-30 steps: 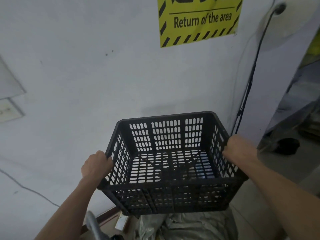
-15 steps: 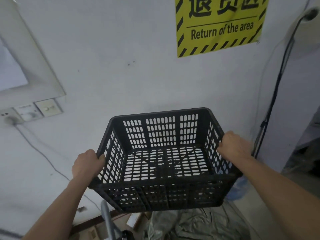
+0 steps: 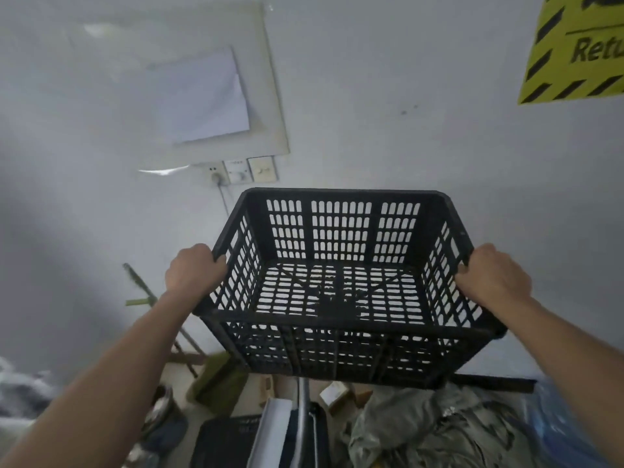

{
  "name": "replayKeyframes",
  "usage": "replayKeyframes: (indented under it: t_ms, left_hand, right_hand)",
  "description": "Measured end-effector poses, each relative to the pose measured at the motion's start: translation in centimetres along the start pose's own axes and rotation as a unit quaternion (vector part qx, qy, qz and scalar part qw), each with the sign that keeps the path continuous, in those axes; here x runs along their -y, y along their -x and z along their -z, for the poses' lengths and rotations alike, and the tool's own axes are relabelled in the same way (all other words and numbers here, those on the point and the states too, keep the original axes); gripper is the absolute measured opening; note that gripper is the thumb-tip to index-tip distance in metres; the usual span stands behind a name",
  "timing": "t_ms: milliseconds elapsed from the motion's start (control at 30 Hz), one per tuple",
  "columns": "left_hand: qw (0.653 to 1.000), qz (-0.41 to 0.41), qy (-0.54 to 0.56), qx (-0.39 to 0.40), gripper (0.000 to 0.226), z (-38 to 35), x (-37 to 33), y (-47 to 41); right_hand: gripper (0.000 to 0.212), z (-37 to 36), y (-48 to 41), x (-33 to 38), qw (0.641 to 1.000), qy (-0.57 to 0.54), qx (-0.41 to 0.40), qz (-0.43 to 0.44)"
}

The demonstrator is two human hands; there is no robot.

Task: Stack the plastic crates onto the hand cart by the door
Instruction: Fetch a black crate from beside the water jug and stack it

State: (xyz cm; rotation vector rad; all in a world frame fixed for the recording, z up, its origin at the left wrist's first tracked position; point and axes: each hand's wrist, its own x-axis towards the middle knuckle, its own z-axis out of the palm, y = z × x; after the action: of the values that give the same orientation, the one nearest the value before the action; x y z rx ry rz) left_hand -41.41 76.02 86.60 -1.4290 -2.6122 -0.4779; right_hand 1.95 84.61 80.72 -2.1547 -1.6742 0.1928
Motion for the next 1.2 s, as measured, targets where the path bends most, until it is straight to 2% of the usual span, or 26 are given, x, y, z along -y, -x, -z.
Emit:
replayKeyframes:
  t_ms: [267, 467, 600, 733, 900, 1067, 1200]
  left_hand:
    - [0.992, 0.122, -0.019, -0.008, 0.027, 3.0, 11.6, 5.0]
    - [0.983, 0.18, -0.031, -0.004, 0.036, 4.2, 20.8, 9.2]
    - [0.976, 0.218, -0.001, -0.016, 0.031, 5.0, 27.4, 12.0]
    - [0.962, 0.27, -0.033, -0.012, 0.033, 6.6, 34.8, 14.8]
    - [0.95, 0.312, -0.013, -0.014, 0.027, 8.3, 43.5, 18.1]
    - [0.933, 0.358, -0.033, -0.02, 0.034, 9.9, 50.7, 21.0]
    - [0.919, 0.391, -0.04, -0.033, 0.03, 10.9, 56.2, 23.3]
  right_hand:
    - [0.025, -3.7, 3.8, 9.4, 0.993, 0.001, 0.044, 0.111]
    - [0.026, -7.2, 9.0, 16.0, 0.982, 0.003, 0.081, 0.173]
    - [0.025, -9.1, 13.3, 21.4, 0.972, 0.012, 0.101, 0.211]
    - [0.024, -11.3, 18.4, 27.0, 0.961, 0.019, 0.122, 0.249]
    - [0.021, -13.9, 25.3, 33.5, 0.941, 0.033, 0.142, 0.305]
    - [0.019, -15.8, 31.2, 40.0, 0.924, 0.043, 0.15, 0.348]
    - [0.02, -17.5, 35.4, 44.7, 0.912, 0.033, 0.151, 0.381]
